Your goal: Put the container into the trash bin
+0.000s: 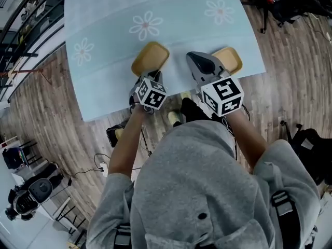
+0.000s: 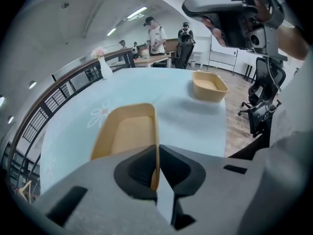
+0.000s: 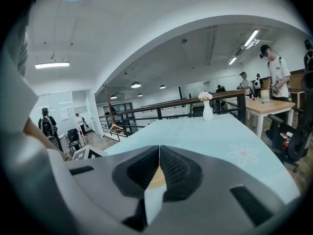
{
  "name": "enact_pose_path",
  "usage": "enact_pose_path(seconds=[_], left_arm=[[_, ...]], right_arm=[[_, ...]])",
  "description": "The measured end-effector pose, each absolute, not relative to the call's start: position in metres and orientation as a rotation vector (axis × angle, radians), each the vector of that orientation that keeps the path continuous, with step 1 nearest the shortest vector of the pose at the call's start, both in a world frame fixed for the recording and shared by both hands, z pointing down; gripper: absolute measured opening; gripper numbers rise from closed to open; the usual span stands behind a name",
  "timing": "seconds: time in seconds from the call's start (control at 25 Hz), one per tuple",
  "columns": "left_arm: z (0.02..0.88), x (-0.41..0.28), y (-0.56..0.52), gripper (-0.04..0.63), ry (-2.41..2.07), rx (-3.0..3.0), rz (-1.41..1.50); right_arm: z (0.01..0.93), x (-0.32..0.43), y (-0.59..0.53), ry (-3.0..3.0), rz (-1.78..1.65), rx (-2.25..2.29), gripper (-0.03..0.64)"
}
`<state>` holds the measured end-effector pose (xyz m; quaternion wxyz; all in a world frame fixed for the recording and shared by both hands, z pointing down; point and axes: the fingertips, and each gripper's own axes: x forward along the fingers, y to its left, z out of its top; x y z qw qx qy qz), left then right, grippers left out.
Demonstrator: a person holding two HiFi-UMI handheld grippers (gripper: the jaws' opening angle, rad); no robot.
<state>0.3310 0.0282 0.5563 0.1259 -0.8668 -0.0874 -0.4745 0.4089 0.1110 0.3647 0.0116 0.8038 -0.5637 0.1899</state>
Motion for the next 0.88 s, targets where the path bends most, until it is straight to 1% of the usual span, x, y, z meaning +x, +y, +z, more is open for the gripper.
enact_pose_path(seconds=[0.28,0.52,0.68,0.88], left_arm=[[0.547,0.323,0.009,0.032,-0.077,-2.56,-1.348],[0.539,0.271,-0.033,0.032,0.162,-2.609,-1.373],[0.531,0.212,-0.071,0.032,0.382,-2.629,-1.397],[0.519,0.099,-0.114,0.032,0.729,-2.666,-1.423]], right_arm=[[0.366,0.396,0.084,-1.913,0.576,2.397,0.026],[0.366,0.357,0.042,-2.074,0.587,2.245,0.026],[0.365,0.313,0.004,-2.193,0.581,2.103,0.026],[0.351,0.242,-0.046,-2.333,0.546,1.933,0.026]])
